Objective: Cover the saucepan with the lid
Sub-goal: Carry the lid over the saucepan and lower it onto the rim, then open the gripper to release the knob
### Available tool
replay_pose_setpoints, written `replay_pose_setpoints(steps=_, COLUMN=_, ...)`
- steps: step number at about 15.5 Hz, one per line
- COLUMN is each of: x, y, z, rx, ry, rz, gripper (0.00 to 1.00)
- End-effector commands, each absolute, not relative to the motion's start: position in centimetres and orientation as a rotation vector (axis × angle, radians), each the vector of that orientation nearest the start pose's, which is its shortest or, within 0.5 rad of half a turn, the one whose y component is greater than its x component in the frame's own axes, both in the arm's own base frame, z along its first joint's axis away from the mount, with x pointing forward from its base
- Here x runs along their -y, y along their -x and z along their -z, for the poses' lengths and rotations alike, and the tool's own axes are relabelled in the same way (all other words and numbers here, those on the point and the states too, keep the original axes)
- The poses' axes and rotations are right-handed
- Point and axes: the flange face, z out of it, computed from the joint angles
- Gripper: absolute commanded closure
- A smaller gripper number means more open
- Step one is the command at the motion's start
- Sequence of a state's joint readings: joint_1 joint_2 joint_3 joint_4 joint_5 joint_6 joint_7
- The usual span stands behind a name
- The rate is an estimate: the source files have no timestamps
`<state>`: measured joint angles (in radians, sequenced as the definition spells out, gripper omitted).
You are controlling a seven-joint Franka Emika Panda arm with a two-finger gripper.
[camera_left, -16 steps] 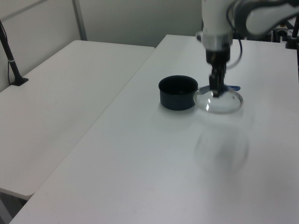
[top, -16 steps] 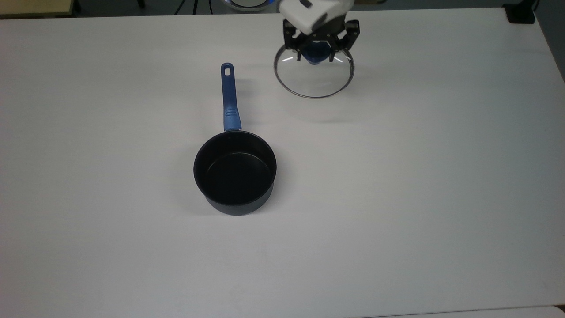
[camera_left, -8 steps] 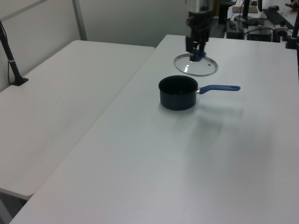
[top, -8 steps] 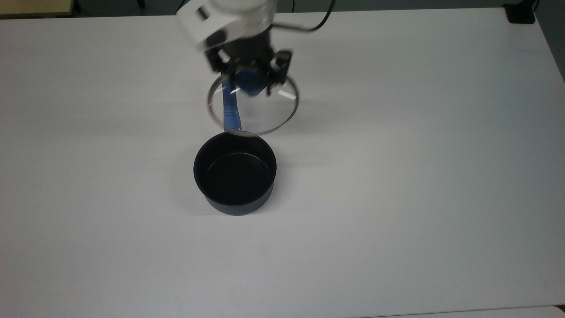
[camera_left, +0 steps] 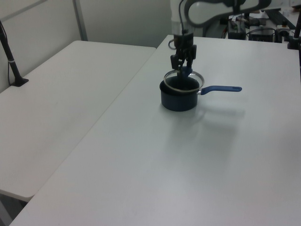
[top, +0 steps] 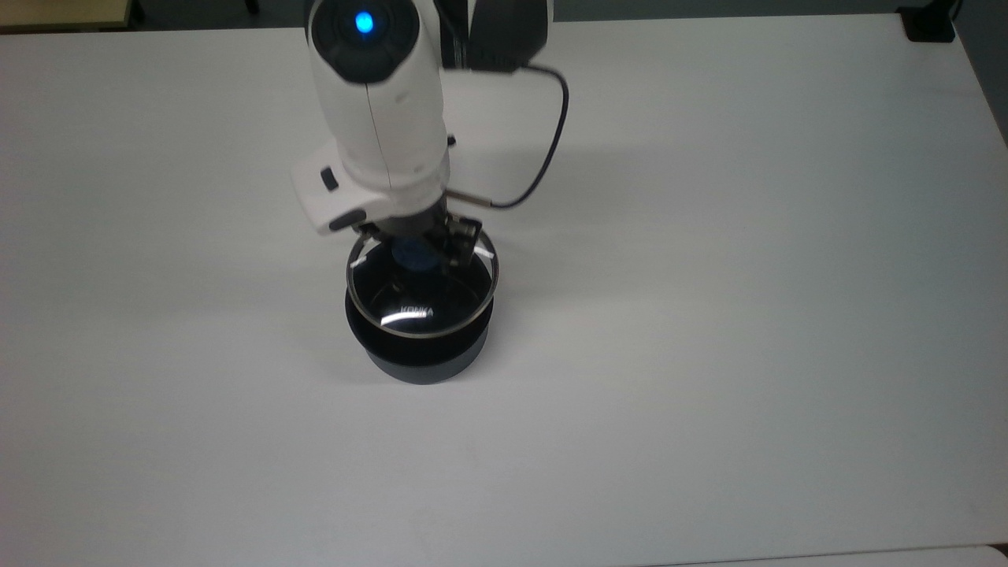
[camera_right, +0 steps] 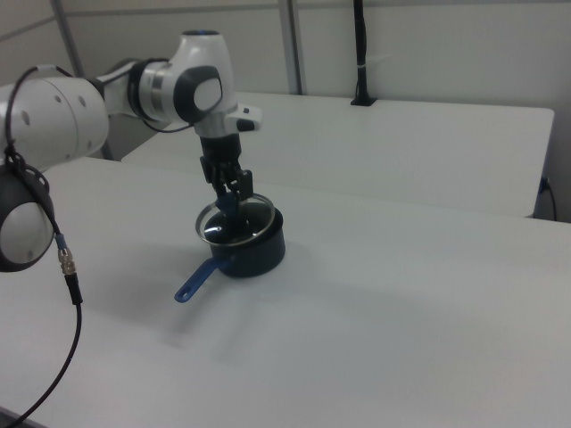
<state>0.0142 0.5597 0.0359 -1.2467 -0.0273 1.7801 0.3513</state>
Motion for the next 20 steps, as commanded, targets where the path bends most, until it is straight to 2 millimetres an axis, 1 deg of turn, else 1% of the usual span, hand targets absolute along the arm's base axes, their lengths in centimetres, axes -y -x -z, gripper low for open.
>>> replay_pose_setpoints(steps=1, x=-2.9, y=-73.1, z=-43.8, rx=-0.596, ry=3.104, rz=0.085, gripper=0.64)
replay_pose_setpoints(steps=4, x=-3.0, y=-73.3, z=-43.7, rx=-0.597, ry=3.102, rz=0.100, gripper=0.64)
replay_pose_setpoints(steps=5, x=-3.1, y=-73.4, z=-42.9, rx=-0.595, ry=3.105, rz=0.083, gripper=0.64)
replay_pose_setpoints(steps=7, x=-3.3, y=-73.3, z=-42.2, rx=-0.591, ry=3.108, rz=0.066, gripper=0.64)
replay_pose_setpoints(steps=10, x=-3.3, y=-73.3, z=-42.1, rx=-0.587, ry=3.109, rz=0.059, gripper=0.64)
replay_pose_setpoints(steps=11, x=-3.7, y=-73.2, z=-41.9, rx=-0.577, ry=3.113, rz=0.055, gripper=0.63)
replay_pose_setpoints(steps=12, x=-4.0, y=-73.1, z=-41.5, rx=-0.565, ry=3.119, rz=0.039, gripper=0.56)
replay_pose_setpoints(steps=14, x=-4.0, y=-72.9, z=-41.0, rx=-0.572, ry=3.121, rz=0.022, gripper=0.00)
replay_pose_setpoints(steps=17, x=-4.0, y=-72.7, z=-40.7, rx=-0.569, ry=3.123, rz=0.003, gripper=0.00)
replay_pose_setpoints(steps=19, x=-3.6, y=-72.4, z=-42.0, rx=-0.581, ry=3.113, rz=0.010, gripper=0.00)
replay_pose_setpoints(steps=20, x=-3.4, y=-72.0, z=-43.2, rx=-0.587, ry=3.112, rz=0.000, gripper=0.00)
